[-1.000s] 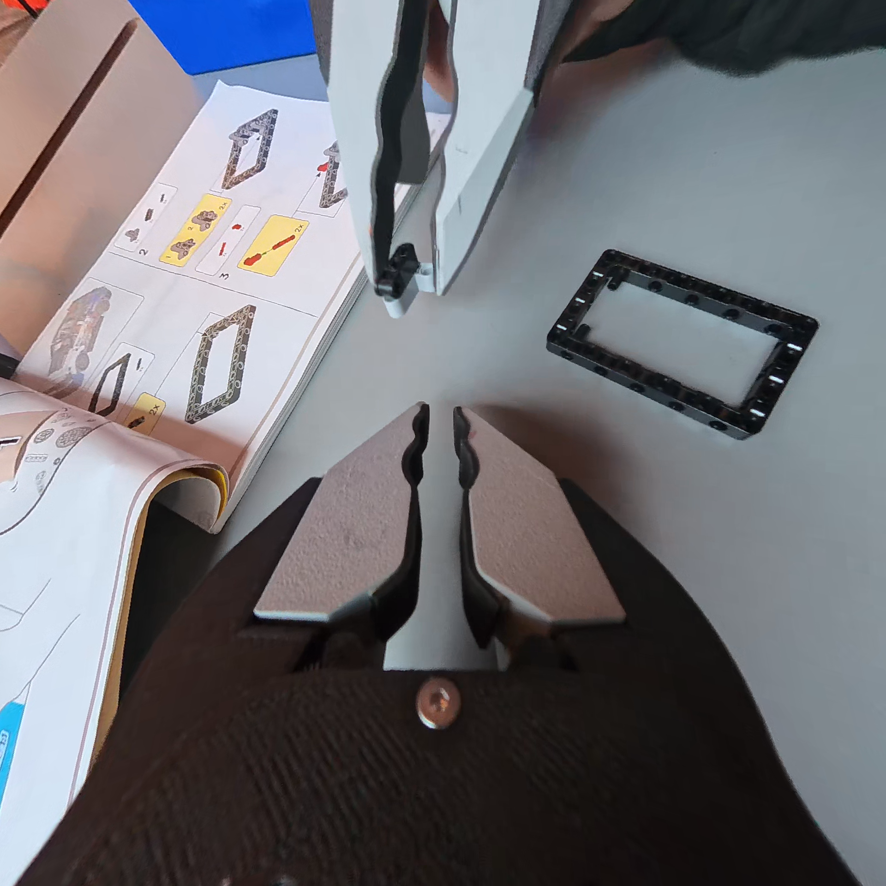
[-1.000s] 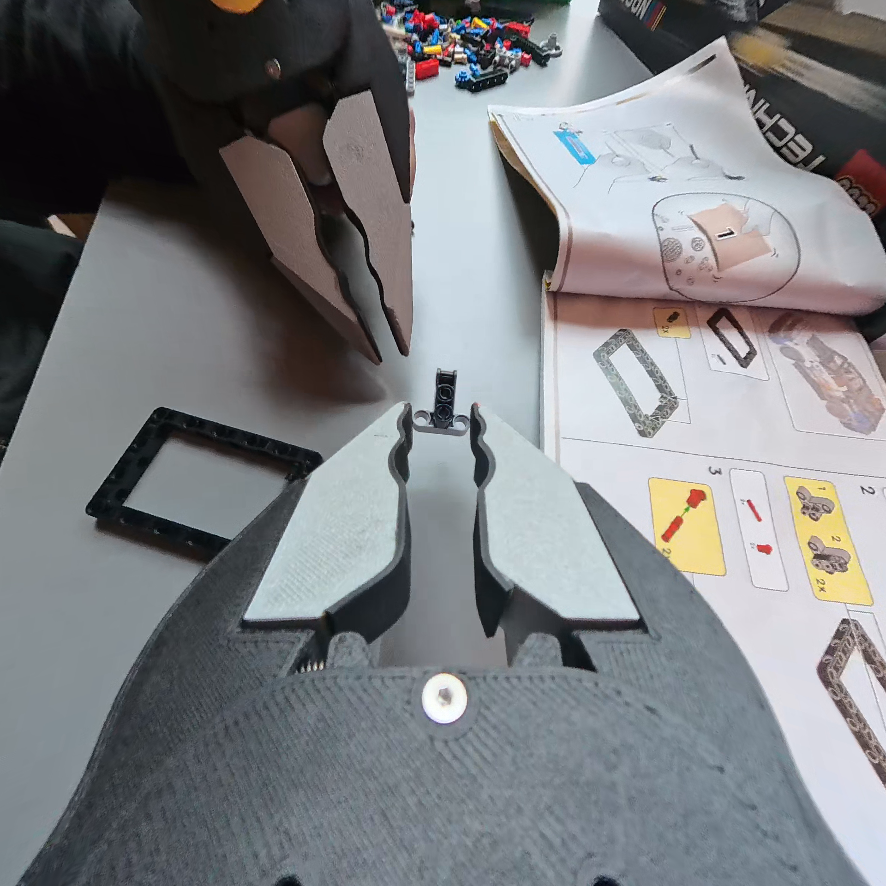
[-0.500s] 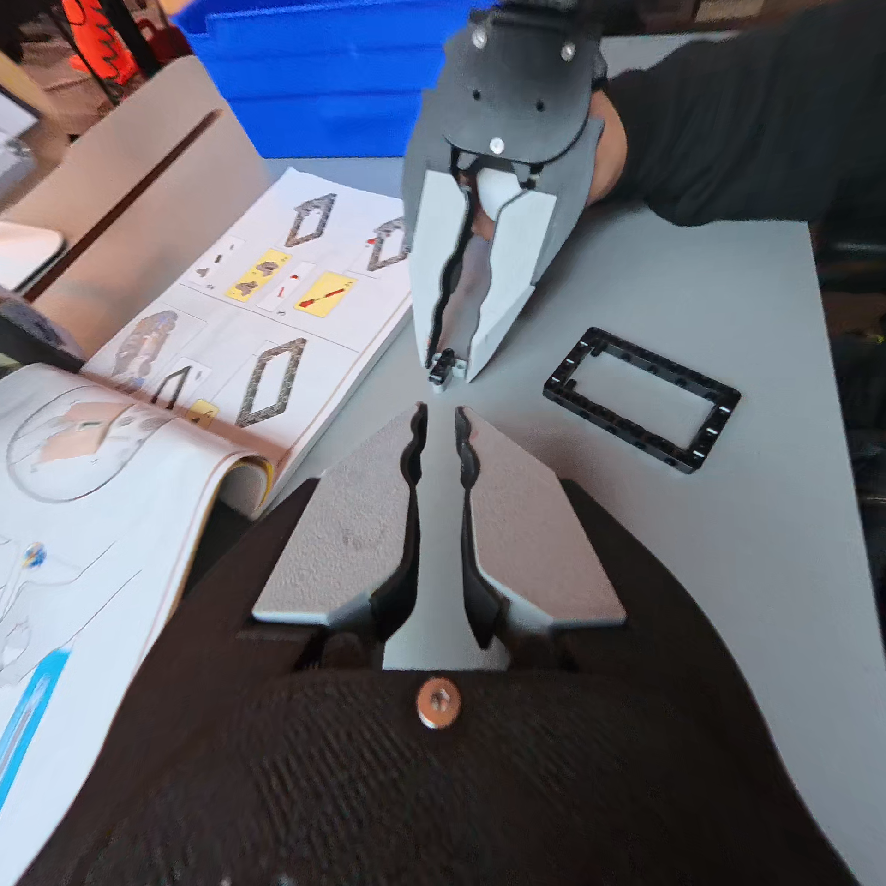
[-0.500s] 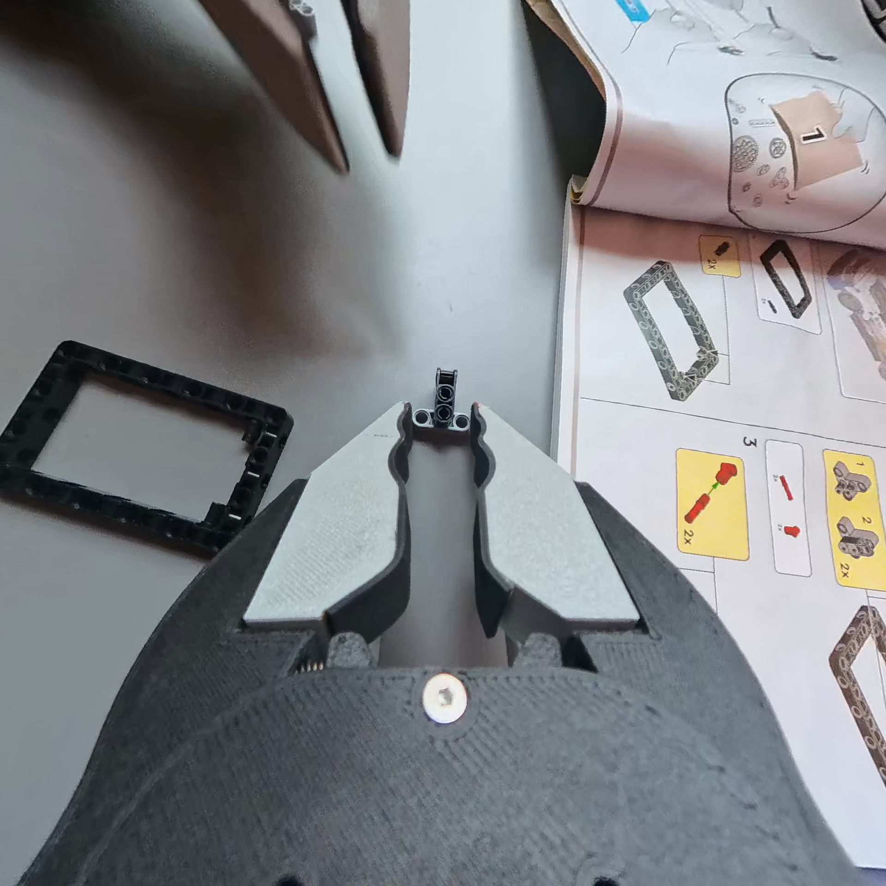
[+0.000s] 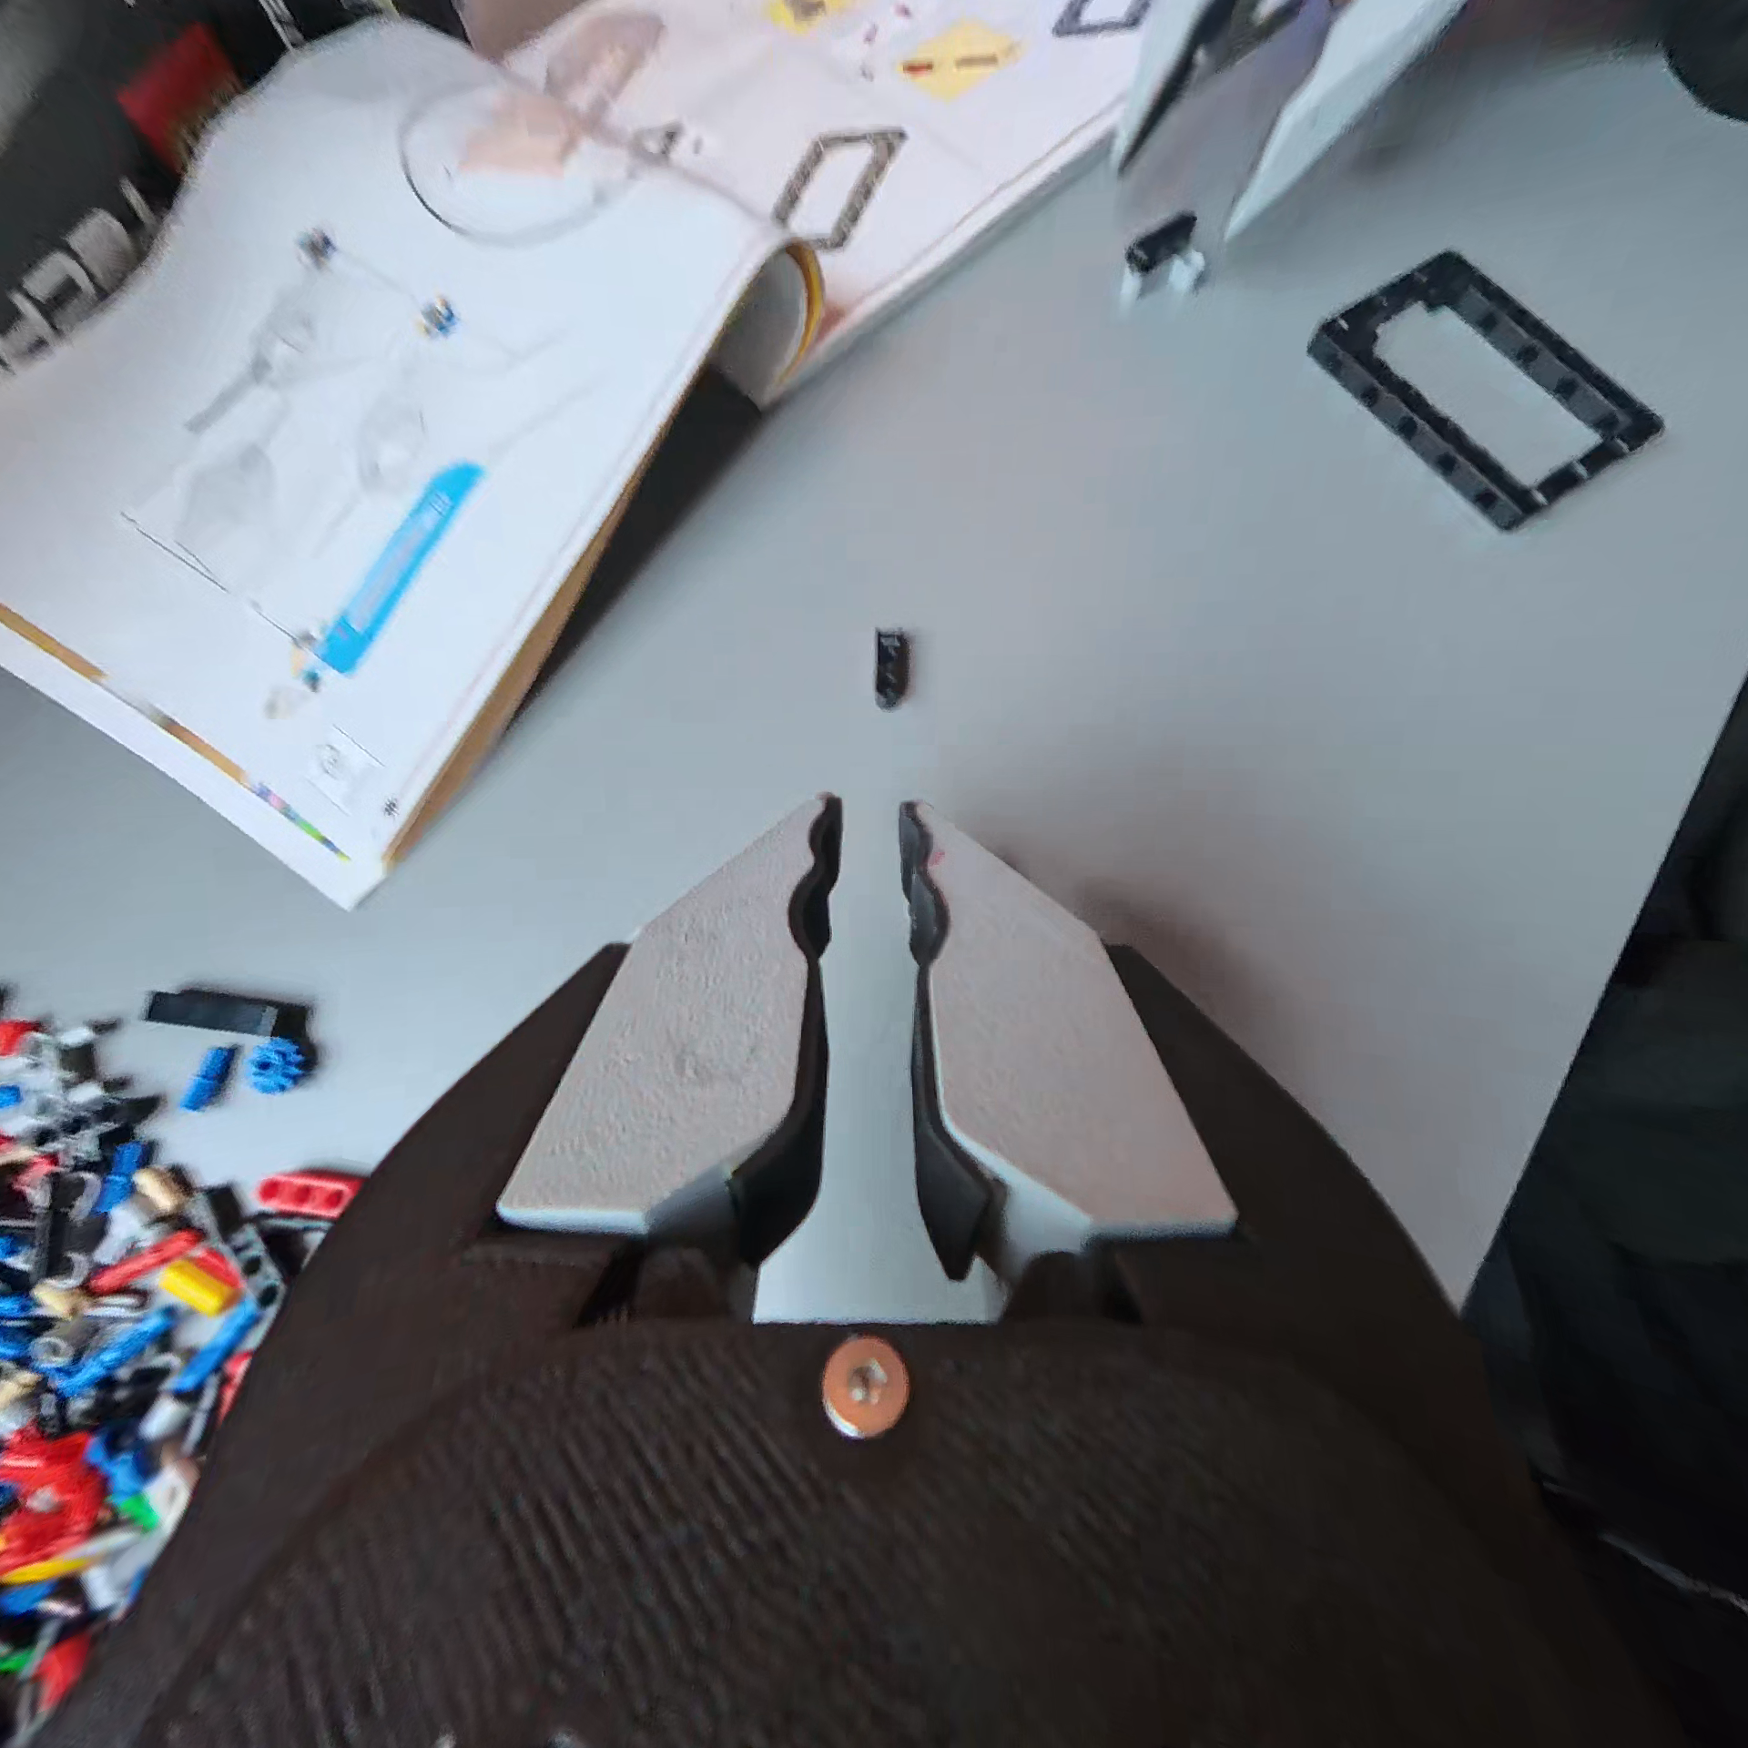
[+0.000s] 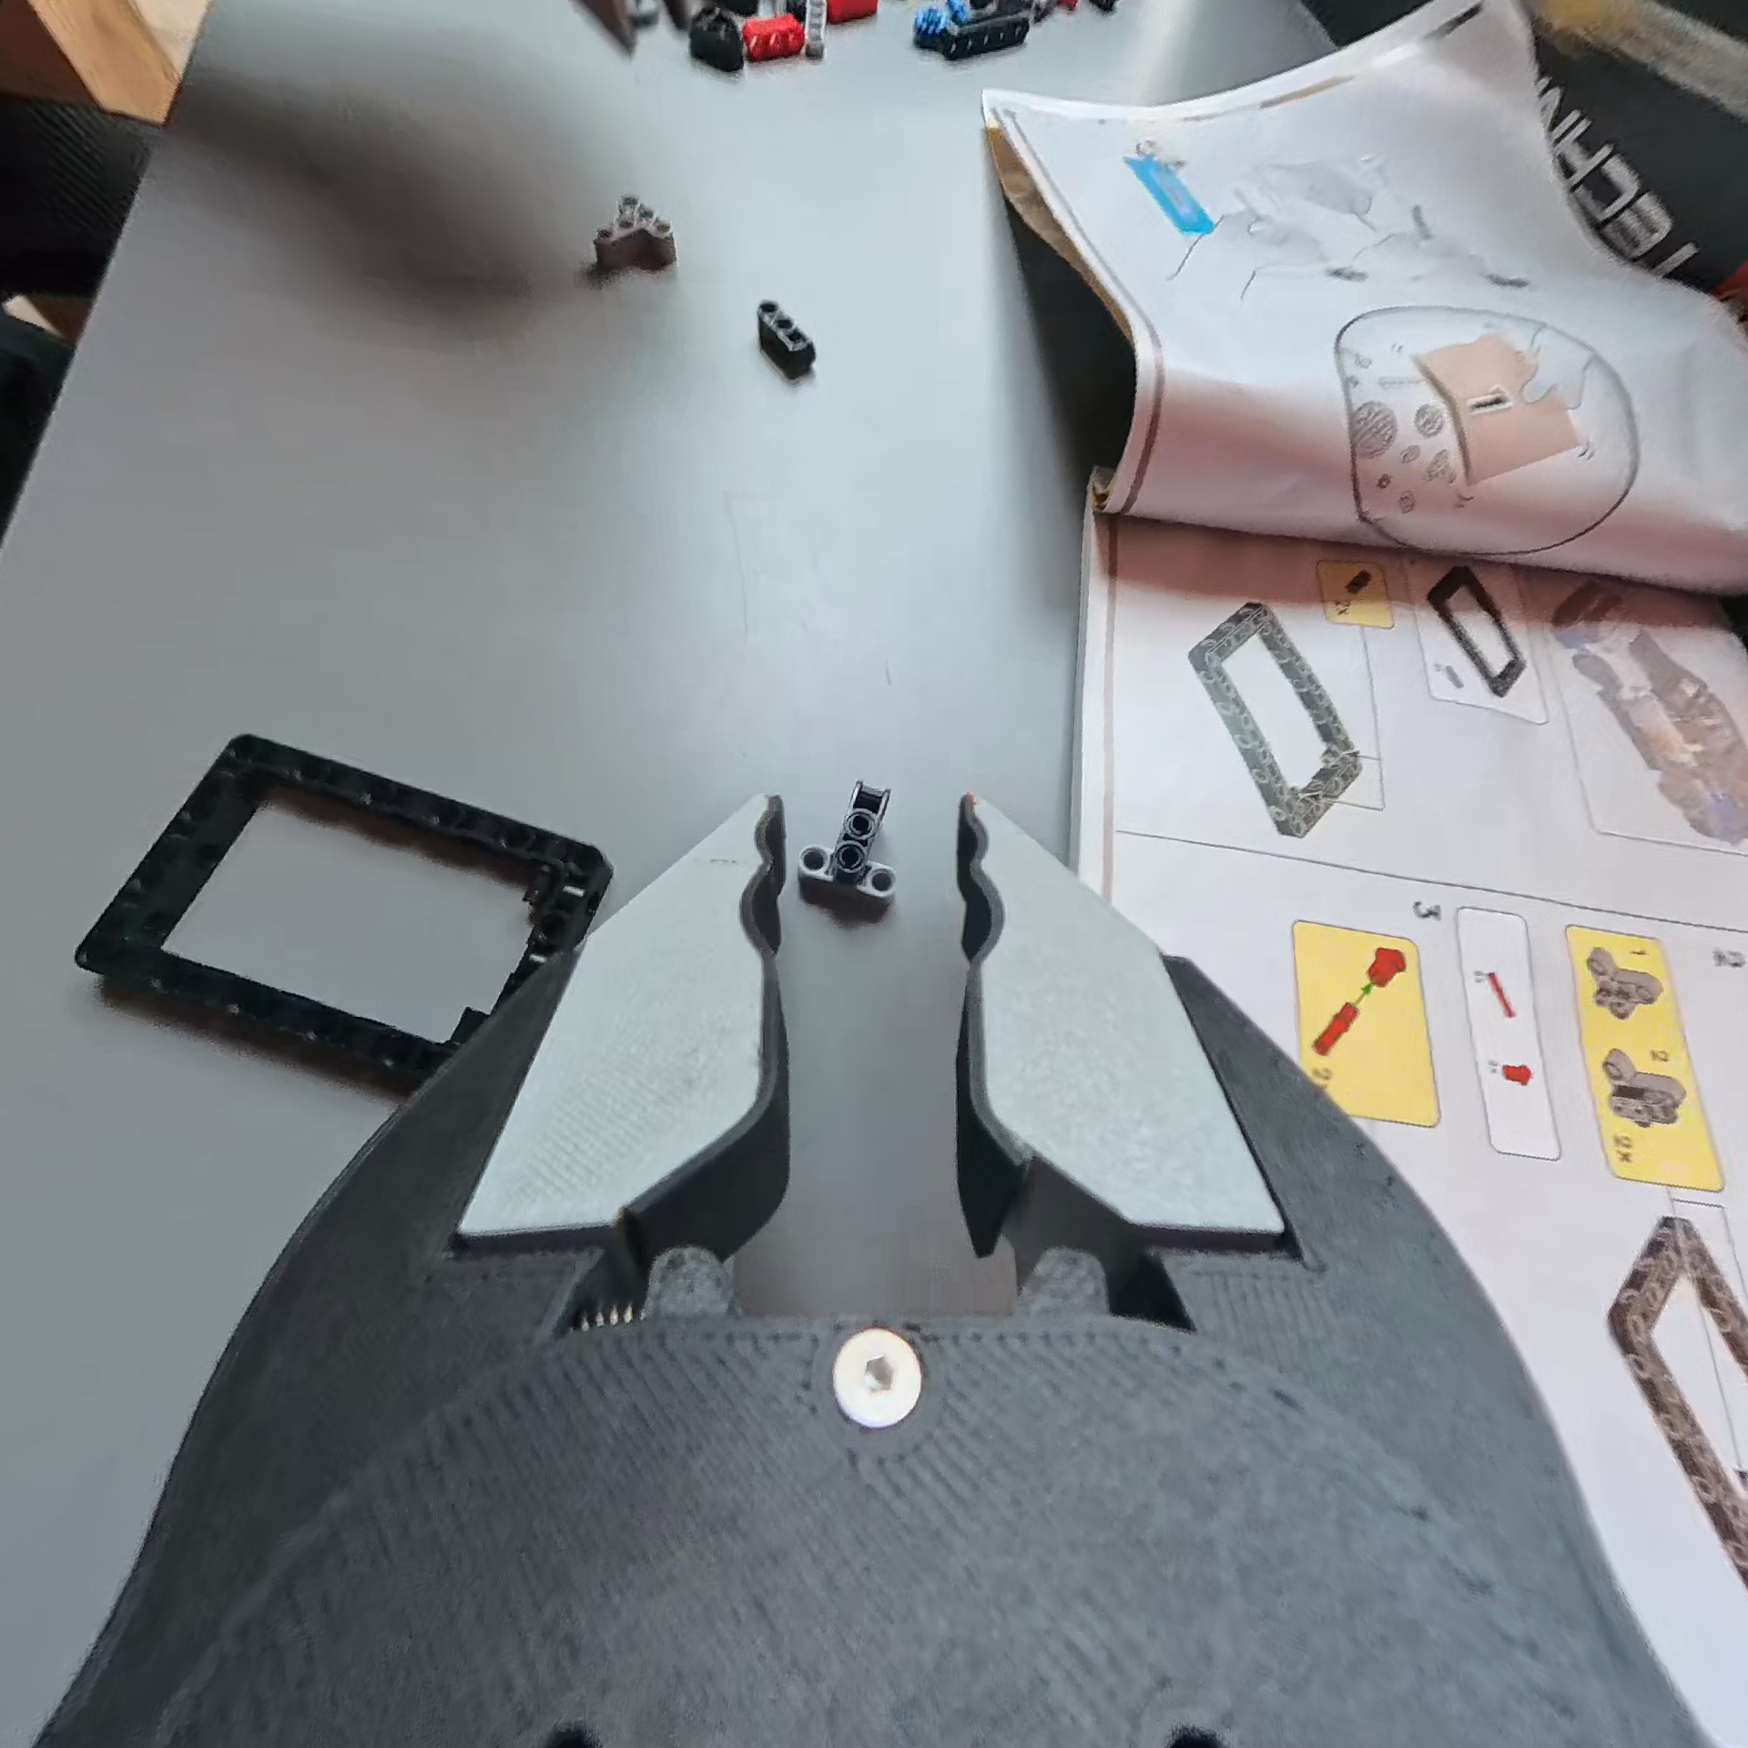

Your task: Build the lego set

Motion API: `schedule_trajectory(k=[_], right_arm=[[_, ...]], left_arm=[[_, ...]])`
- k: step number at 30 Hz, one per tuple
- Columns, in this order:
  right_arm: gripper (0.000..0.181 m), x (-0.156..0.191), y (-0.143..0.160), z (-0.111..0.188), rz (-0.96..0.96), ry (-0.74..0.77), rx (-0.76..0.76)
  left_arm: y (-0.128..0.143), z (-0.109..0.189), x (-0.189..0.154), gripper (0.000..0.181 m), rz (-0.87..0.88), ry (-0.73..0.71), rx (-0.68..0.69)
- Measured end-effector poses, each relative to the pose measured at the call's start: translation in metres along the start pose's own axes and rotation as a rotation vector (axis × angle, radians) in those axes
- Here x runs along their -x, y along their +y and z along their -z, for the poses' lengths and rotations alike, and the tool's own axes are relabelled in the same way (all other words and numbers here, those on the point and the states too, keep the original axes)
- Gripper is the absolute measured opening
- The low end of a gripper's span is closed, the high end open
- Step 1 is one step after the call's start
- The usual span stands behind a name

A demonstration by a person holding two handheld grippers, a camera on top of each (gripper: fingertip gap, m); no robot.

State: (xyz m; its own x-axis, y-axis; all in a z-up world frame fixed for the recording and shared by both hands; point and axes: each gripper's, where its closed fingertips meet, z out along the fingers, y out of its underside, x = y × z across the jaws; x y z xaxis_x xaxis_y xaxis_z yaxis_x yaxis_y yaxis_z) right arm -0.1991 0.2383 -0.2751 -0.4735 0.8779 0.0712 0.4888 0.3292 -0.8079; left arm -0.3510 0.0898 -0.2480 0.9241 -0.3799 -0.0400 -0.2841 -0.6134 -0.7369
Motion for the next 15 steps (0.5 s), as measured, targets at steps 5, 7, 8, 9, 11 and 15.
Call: schedule_trajectory(k=[5,7,8,9,11,15], right_arm=[[0.032,0.005,-0.028,0.0,0.022,0.023,-0.058],[0.03,0.006,-0.036,-0.001,0.058,0.05,-0.072],[0.029,0.006,-0.041,0.001,0.063,0.059,-0.093],[0.028,0.005,-0.045,0.003,0.051,0.064,-0.119],[0.028,0.003,-0.052,0.01,-0.007,0.052,-0.183],[0.032,0.007,-0.054,0.016,-0.063,0.026,-0.2]], left_arm=[[0.036,-0.01,-0.003,0.011,0.017,-0.013,0.089],[0.039,-0.01,-0.007,0.011,0.023,-0.007,0.083],[0.04,-0.011,-0.008,0.011,0.023,-0.009,0.082],[0.039,-0.012,-0.01,0.01,0.022,-0.004,0.077],[0.033,-0.018,-0.022,0.01,0.021,0.036,0.053],[0.03,-0.031,-0.039,0.014,-0.016,0.051,0.067]])
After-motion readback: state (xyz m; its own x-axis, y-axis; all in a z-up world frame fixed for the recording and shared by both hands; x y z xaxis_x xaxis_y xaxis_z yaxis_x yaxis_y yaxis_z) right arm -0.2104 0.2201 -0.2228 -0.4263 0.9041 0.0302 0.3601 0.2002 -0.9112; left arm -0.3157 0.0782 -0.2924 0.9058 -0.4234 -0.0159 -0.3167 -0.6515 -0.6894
